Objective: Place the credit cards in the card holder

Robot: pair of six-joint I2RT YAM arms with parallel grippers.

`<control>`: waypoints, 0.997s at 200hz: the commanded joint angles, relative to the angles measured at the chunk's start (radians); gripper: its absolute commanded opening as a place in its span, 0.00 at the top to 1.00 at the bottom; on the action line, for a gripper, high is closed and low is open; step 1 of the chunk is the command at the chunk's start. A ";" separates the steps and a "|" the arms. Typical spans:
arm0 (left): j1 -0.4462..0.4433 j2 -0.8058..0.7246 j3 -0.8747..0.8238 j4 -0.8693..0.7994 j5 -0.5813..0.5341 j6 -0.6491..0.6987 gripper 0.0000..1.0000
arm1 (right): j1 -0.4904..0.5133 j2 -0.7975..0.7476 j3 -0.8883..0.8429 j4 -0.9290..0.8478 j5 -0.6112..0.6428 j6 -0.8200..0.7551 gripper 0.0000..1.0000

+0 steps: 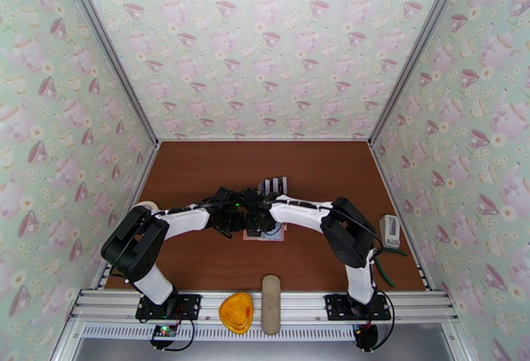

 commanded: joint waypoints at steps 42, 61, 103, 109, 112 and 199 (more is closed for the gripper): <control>0.010 0.060 -0.041 -0.070 -0.044 0.008 0.92 | 0.014 -0.018 -0.001 0.030 -0.017 0.007 0.54; 0.027 0.044 -0.033 -0.086 -0.049 0.020 0.91 | 0.012 -0.058 -0.022 0.026 0.008 0.005 0.53; 0.044 0.009 0.020 -0.143 -0.060 0.044 0.79 | -0.007 -0.150 -0.091 0.060 0.018 0.002 0.50; 0.045 0.007 0.028 -0.148 -0.062 0.046 0.76 | -0.011 -0.166 -0.102 0.067 0.015 0.001 0.50; 0.046 0.006 0.032 -0.151 -0.062 0.047 0.75 | -0.014 -0.171 -0.107 0.072 0.015 0.000 0.50; 0.009 -0.129 0.053 -0.190 -0.032 0.041 0.72 | -0.134 -0.331 -0.309 0.245 -0.085 -0.116 0.49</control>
